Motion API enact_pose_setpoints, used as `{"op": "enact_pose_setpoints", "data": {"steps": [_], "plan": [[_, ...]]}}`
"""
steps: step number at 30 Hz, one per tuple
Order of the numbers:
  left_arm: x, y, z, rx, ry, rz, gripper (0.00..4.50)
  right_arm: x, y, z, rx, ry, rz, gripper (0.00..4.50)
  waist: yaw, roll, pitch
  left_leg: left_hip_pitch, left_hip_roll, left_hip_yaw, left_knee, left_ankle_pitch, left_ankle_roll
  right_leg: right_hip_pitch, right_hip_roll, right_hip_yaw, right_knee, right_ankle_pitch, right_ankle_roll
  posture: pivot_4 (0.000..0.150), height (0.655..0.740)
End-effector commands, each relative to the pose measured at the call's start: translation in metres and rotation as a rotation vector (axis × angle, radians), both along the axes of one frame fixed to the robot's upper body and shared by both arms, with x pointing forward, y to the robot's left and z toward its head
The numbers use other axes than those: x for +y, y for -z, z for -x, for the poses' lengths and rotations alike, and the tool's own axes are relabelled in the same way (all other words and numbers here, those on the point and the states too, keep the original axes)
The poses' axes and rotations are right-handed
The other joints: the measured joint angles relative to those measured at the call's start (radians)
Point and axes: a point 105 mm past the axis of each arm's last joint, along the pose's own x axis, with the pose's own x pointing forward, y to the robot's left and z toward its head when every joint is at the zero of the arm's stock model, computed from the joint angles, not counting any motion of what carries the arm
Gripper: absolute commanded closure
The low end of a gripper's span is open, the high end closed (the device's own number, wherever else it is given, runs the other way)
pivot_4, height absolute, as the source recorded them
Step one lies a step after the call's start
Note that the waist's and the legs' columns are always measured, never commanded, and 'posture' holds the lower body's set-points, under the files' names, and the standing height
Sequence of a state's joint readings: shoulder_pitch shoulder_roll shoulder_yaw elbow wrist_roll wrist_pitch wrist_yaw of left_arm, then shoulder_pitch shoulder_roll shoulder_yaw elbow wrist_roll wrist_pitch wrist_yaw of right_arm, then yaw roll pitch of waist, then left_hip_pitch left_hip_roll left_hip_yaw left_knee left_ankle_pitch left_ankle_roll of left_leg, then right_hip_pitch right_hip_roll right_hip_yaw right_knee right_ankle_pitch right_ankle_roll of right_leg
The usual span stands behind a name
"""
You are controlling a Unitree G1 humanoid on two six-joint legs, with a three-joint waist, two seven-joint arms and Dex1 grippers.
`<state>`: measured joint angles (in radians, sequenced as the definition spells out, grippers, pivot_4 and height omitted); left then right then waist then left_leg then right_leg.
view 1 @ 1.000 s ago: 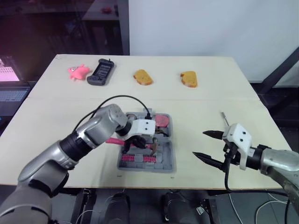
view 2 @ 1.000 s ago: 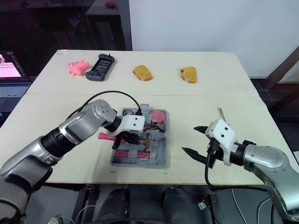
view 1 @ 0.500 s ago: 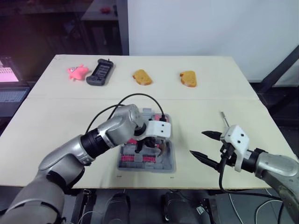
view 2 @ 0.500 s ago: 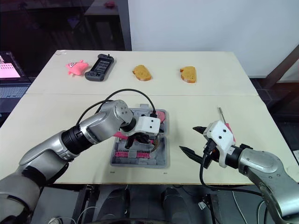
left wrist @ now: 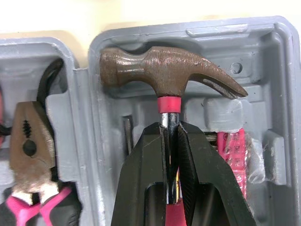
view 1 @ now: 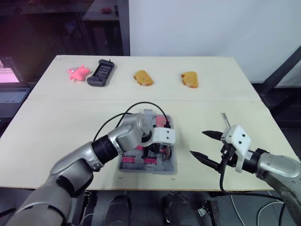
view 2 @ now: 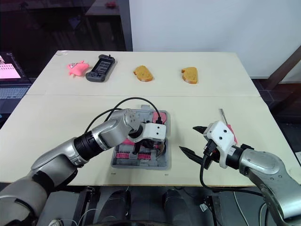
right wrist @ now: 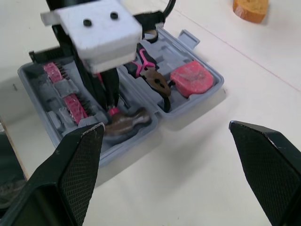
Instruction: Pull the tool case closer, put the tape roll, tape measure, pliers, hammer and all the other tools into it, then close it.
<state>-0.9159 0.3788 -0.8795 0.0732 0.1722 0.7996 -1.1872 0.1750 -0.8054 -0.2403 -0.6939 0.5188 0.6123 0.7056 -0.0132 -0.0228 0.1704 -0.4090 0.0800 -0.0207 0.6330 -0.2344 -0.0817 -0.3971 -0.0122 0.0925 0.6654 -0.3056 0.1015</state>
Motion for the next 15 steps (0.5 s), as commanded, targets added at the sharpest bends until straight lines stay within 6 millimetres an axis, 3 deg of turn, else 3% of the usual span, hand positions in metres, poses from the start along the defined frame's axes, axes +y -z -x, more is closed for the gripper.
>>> {"op": "enact_pose_setpoints", "data": {"steps": [1,10,15], "plan": [[-0.002,0.000,0.001,-0.019,-0.002,0.004,4.43,0.002,-0.010,0.000,-0.041,-0.016,0.009,0.00,0.000,0.000,0.000,0.000,0.000,0.000,0.000,0.000,0.000,0.000,0.000,0.000,0.000,0.000,0.000,0.150,0.7400],[0.005,0.013,0.003,0.012,-0.028,-0.011,4.43,0.001,-0.009,-0.001,-0.041,-0.015,0.012,0.00,0.000,0.001,0.000,0.001,0.000,0.000,0.000,0.000,0.000,0.001,0.000,0.000,0.000,0.000,0.000,0.150,0.7400],[0.000,0.009,0.008,0.069,-0.039,0.024,4.43,0.001,-0.009,-0.001,-0.040,-0.012,0.013,0.00,0.001,0.001,-0.001,0.001,0.000,0.000,0.000,0.000,0.000,0.001,0.000,0.000,0.000,0.000,0.000,0.150,0.7400]]}}
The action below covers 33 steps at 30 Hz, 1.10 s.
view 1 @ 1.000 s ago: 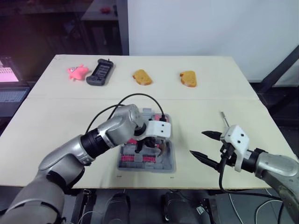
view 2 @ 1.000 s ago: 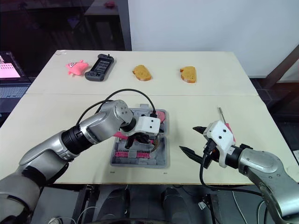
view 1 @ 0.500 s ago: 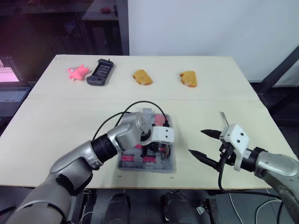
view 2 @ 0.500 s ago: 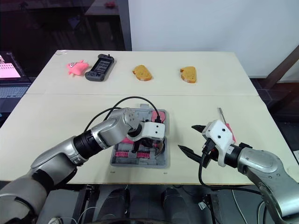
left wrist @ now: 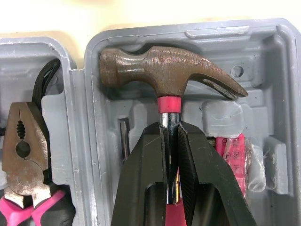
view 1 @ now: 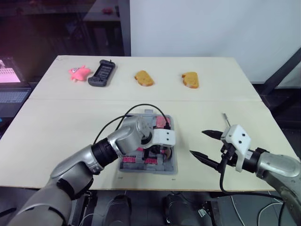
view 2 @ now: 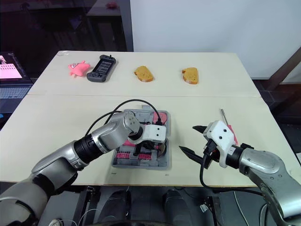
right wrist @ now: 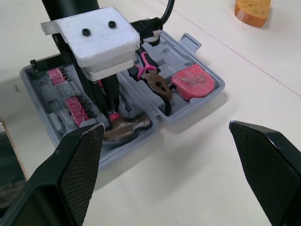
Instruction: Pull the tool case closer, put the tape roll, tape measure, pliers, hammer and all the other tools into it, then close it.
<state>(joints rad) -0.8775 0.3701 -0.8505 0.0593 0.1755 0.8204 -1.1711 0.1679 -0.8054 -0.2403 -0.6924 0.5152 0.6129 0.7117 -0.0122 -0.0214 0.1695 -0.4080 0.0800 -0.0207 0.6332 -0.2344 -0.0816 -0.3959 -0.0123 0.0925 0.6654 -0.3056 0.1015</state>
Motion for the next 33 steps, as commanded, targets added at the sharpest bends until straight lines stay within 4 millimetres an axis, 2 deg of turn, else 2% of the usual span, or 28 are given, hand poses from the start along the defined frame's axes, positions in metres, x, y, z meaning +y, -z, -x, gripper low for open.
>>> {"op": "enact_pose_setpoints", "data": {"steps": [1,6,14,19,33], "plan": [[0.001,0.006,0.004,0.054,-0.008,-0.008,4.43,0.001,-0.008,0.000,-0.036,-0.008,0.011,0.00,-0.001,0.000,0.000,0.000,0.000,0.000,0.000,0.000,0.000,0.000,0.000,0.000,0.000,0.000,0.000,0.150,0.7400],[0.005,0.008,0.002,0.086,0.012,-0.014,4.43,0.002,-0.008,0.000,-0.037,-0.008,0.011,0.00,-0.001,0.000,0.000,0.000,0.000,0.000,0.000,0.000,0.000,0.000,0.000,0.000,0.000,0.000,0.000,0.150,0.7400],[0.009,-0.002,-0.010,0.083,0.043,0.006,4.43,0.004,-0.007,-0.001,-0.033,-0.010,0.012,0.00,-0.002,0.000,0.000,0.000,0.000,0.000,0.000,0.000,0.000,0.000,0.000,0.000,0.000,0.000,0.000,0.150,0.7400],[0.005,-0.007,-0.010,0.099,0.053,0.029,4.43,0.005,-0.006,-0.001,-0.031,-0.005,0.012,0.00,-0.002,0.000,0.000,0.000,0.000,0.000,0.000,0.000,0.000,0.000,0.000,0.000,0.000,0.000,0.000,0.150,0.7400],[0.005,0.005,-0.007,0.095,0.042,0.010,4.43,0.005,-0.005,0.001,-0.032,0.007,0.008,0.00,-0.002,0.000,0.000,0.000,0.000,0.000,0.000,0.000,0.000,0.000,0.000,0.000,0.000,0.000,0.000,0.150,0.7400]]}}
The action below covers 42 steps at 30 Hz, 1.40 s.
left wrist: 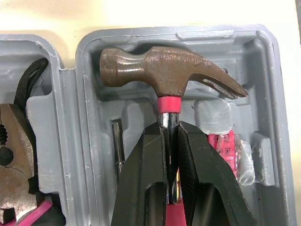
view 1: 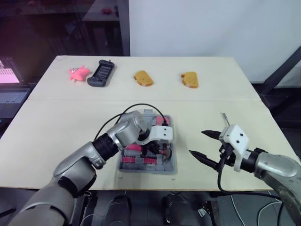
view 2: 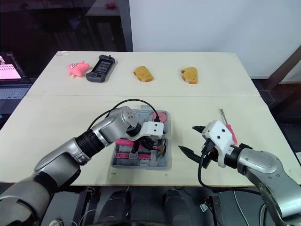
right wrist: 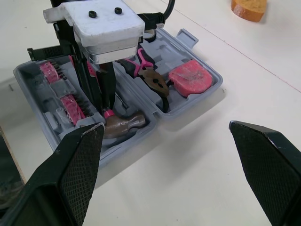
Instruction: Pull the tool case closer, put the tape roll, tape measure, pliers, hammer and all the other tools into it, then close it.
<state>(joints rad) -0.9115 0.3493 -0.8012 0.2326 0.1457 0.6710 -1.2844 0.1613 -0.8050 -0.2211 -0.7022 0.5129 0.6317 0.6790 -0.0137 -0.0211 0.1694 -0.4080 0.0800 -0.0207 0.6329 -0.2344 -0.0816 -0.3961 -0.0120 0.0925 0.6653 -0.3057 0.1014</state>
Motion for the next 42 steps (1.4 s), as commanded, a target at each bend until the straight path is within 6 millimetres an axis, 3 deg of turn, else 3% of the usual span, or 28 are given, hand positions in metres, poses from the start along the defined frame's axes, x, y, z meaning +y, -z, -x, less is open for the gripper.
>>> {"op": "enact_pose_setpoints", "data": {"steps": [1,6,12,17,21,30,33,36,42], "plan": [[0.001,0.007,0.001,-0.007,-0.012,-0.014,4.43,0.003,-0.007,0.002,-0.037,-0.009,0.004,0.00,0.000,0.000,0.000,0.000,0.000,0.000,0.000,0.000,0.000,0.000,0.000,0.000,0.000,0.000,0.000,0.150,0.7400],[0.003,0.015,0.000,-0.010,-0.035,-0.028,4.43,0.002,-0.008,0.002,-0.039,-0.006,0.005,0.00,0.002,0.000,0.000,0.000,0.000,0.000,0.000,0.000,0.000,0.001,0.000,0.000,0.000,0.000,0.000,0.150,0.7400],[0.001,0.012,-0.002,-0.031,-0.038,-0.009,4.43,0.002,-0.008,0.002,-0.037,-0.005,0.004,0.00,0.003,0.000,0.000,0.000,-0.001,0.000,0.001,0.000,0.000,0.002,0.000,0.001,0.000,0.000,0.000,0.150,0.7400],[-0.002,0.003,-0.005,-0.061,-0.024,0.017,2.37,0.002,-0.008,0.002,-0.037,-0.007,0.002,0.00,0.004,0.001,0.000,0.000,-0.001,0.000,0.001,0.000,0.000,0.002,0.000,0.001,0.000,0.000,0.000,0.150,0.7400],[-0.005,-0.011,-0.005,-0.080,-0.015,0.050,0.28,0.003,-0.008,0.002,-0.034,-0.007,0.000,0.00,0.001,0.000,0.000,0.000,-0.001,-0.001,0.002,0.000,0.000,0.002,0.000,0.002,0.000,0.000,0.000,0.150,0.7400],[0.000,-0.034,-0.010,-0.134,-0.025,0.109,0.28,0.004,-0.007,0.002,-0.030,-0.009,-0.005,0.00,0.001,0.000,0.000,0.000,-0.001,-0.001,0.001,0.000,0.000,0.002,0.001,0.002,0.000,0.000,0.001,0.150,0.7400],[0.006,-0.048,-0.010,-0.122,-0.046,0.205,0.28,0.004,-0.007,0.002,-0.031,-0.005,-0.007,0.00,0.000,0.000,0.000,0.000,-0.001,-0.001,0.001,0.000,0.000,0.001,0.001,0.002,0.000,0.000,0.001,0.150,0.7400],[0.017,-0.051,-0.011,-0.124,-0.064,0.282,1.14,0.005,-0.007,0.002,-0.032,-0.002,-0.008,0.00,-0.001,0.001,0.000,0.000,-0.001,-0.001,0.001,0.000,0.000,0.001,0.001,0.003,0.000,0.000,0.001,0.150,0.7400],[0.034,-0.047,-0.008,-0.123,-0.113,0.440,4.33,0.005,-0.006,0.003,-0.033,0.005,-0.009,0.00,0.002,0.001,0.000,0.000,-0.001,-0.001,0.001,0.000,0.000,0.001,0.001,0.003,0.000,0.000,0.001,0.150,0.7400]]}}
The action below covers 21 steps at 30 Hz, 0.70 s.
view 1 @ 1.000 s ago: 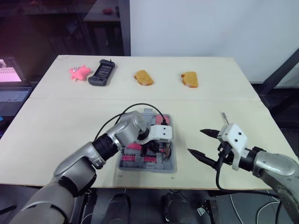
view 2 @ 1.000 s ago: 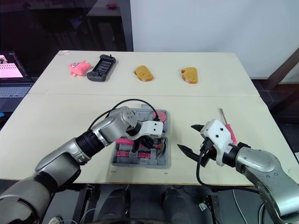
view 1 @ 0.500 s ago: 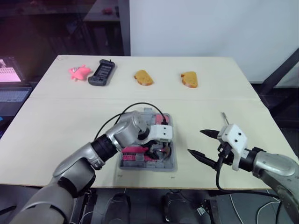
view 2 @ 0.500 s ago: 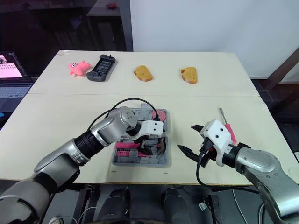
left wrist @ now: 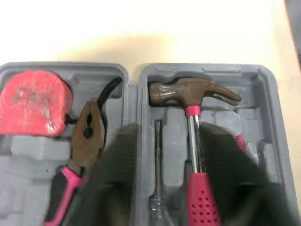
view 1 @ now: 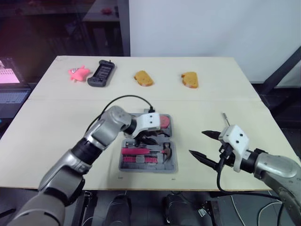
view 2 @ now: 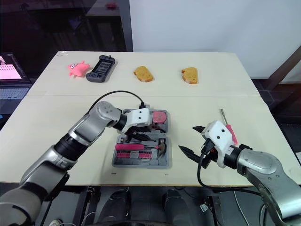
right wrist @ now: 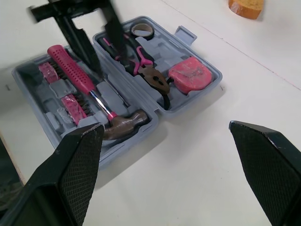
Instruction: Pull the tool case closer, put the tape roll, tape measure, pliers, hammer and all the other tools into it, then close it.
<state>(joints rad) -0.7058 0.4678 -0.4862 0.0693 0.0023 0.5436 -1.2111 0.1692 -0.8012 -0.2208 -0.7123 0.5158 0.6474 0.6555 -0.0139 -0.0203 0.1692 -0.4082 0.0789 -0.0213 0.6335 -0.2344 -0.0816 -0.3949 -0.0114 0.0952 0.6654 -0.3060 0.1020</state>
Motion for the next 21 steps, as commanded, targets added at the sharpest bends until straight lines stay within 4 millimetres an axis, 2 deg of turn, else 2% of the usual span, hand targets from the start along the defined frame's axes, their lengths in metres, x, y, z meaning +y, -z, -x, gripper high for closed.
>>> {"op": "enact_pose_setpoints", "data": {"steps": [1,5,10,21], "plan": [[0.000,-0.018,-0.002,-0.075,0.009,0.105,4.46,0.005,-0.008,0.003,-0.040,-0.016,-0.008,0.00,0.004,0.000,0.000,0.000,0.000,0.000,0.000,0.000,0.000,0.000,0.000,0.000,0.000,0.000,0.000,0.150,0.7400],[0.006,-0.009,0.008,-0.046,0.007,0.154,4.46,0.005,-0.008,0.004,-0.037,-0.013,-0.010,0.00,0.002,0.000,0.000,0.000,0.000,0.000,0.001,0.000,0.000,0.001,0.000,0.000,0.000,0.000,0.000,0.150,0.7400],[0.013,0.010,0.015,-0.012,0.003,0.112,4.46,0.005,-0.008,0.004,-0.035,-0.016,-0.011,0.00,0.001,0.000,0.000,0.000,0.000,0.000,0.001,0.000,0.000,0.001,0.000,0.001,0.000,0.000,0.000,0.150,0.7400],[0.020,0.034,0.016,-0.009,-0.017,0.045,4.46,0.004,-0.009,0.004,-0.033,-0.010,-0.011,0.00,0.001,0.000,0.000,0.000,0.000,0.000,0.001,0.000,0.000,0.001,0.000,0.001,0.000,0.000,0.000,0.150,0.7400]]}}
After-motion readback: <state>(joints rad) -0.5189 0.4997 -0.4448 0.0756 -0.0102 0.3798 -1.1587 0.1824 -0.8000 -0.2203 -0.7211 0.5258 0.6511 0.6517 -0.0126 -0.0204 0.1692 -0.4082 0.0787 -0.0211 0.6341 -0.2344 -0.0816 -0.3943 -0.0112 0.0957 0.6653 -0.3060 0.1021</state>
